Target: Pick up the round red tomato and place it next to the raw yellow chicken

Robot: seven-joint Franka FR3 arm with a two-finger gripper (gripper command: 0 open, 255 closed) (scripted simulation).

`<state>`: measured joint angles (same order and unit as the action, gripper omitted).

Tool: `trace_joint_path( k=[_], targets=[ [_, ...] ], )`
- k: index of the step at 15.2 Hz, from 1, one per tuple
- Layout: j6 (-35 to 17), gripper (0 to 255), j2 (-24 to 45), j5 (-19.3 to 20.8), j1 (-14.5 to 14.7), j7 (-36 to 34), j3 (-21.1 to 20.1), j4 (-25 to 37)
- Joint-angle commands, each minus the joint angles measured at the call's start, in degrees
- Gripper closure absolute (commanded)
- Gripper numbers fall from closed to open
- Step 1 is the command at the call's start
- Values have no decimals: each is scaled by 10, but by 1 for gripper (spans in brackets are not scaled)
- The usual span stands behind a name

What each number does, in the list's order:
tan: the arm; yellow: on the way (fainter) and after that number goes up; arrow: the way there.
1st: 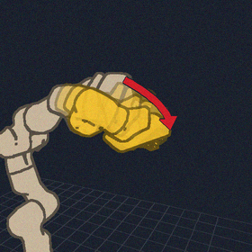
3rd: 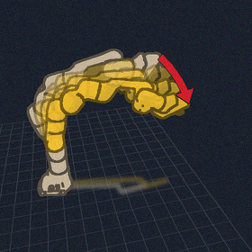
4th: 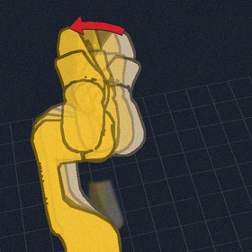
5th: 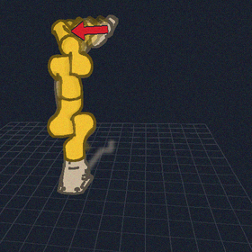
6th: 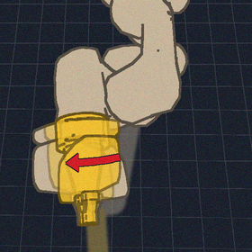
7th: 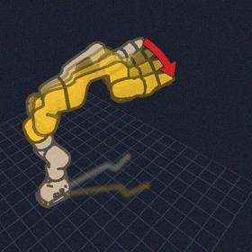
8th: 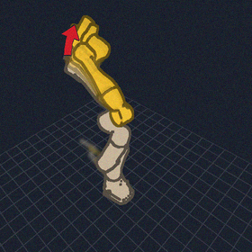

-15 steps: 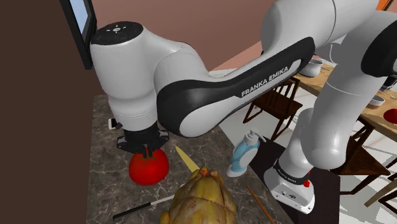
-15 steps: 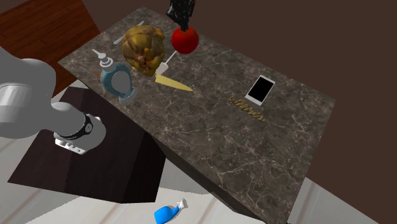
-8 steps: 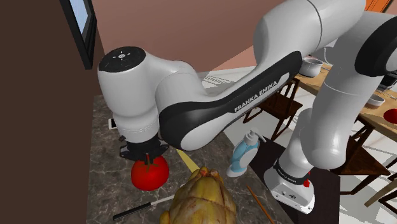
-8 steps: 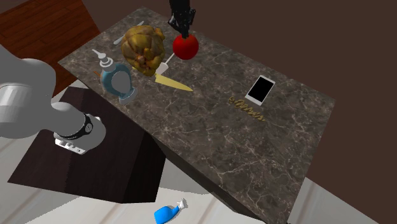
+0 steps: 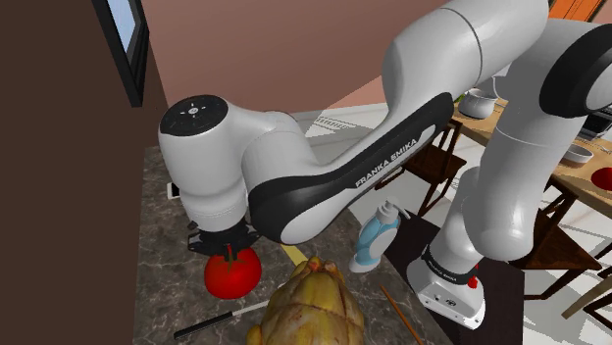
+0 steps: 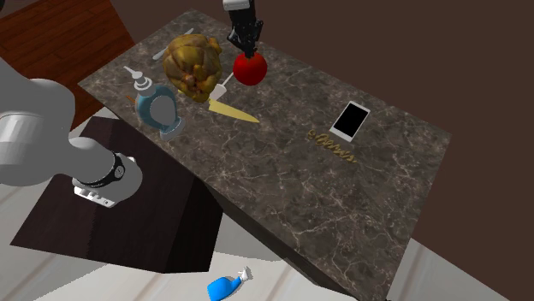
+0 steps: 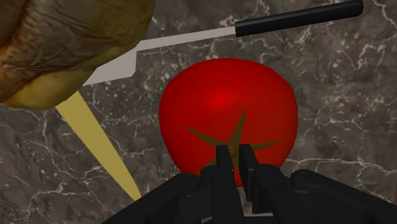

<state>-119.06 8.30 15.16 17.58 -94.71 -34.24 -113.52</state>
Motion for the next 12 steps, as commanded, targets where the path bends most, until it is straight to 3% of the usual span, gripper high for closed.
trace_joint_path(
  k=[1,3,4,9,12],
  targets=[
    [-1,255,0,0,0,0,0,0],
    [-1,255,0,0,0,0,0,0],
    [-1,0,0,0,0,0,0,0],
    [-1,0,0,0,0,0,0,0],
    [50,0,-22,-20,1,13,-6,34]
  ],
)
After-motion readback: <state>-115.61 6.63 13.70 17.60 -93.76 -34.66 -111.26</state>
